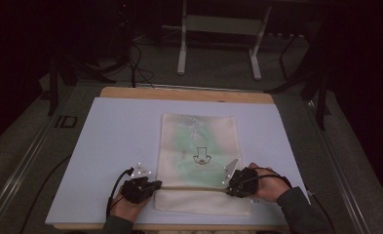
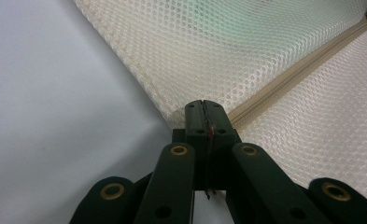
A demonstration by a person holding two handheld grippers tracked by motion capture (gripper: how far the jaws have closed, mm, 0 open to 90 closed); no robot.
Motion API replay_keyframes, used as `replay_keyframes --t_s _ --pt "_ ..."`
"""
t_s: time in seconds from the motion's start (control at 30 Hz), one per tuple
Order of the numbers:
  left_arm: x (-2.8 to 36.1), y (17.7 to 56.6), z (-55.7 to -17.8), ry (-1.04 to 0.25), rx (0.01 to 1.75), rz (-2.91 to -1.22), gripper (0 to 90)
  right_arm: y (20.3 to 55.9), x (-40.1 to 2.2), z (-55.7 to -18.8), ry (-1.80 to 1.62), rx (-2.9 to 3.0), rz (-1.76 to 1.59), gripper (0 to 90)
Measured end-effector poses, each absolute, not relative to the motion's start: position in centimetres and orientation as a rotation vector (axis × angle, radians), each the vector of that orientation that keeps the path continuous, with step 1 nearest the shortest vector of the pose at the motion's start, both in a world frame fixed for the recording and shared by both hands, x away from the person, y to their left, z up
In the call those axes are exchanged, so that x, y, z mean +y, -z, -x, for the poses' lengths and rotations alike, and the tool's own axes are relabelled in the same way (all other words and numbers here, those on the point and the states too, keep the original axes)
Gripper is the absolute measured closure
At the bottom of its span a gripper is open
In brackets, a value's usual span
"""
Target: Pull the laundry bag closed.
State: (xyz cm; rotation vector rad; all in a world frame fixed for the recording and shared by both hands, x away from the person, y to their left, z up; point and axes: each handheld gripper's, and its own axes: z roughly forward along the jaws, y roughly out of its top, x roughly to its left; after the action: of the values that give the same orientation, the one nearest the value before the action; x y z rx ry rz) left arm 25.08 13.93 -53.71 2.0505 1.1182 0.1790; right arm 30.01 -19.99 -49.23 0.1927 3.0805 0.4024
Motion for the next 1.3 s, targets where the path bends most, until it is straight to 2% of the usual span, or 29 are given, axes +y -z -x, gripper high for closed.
replay_keyframes --t_s 1.3 --pt "13.9 53.7 -25.1 -0.183 1.117 -2.056 89.4 48.6 -22.1 -30.2 -0.416 3.065 -0.250 82.3"
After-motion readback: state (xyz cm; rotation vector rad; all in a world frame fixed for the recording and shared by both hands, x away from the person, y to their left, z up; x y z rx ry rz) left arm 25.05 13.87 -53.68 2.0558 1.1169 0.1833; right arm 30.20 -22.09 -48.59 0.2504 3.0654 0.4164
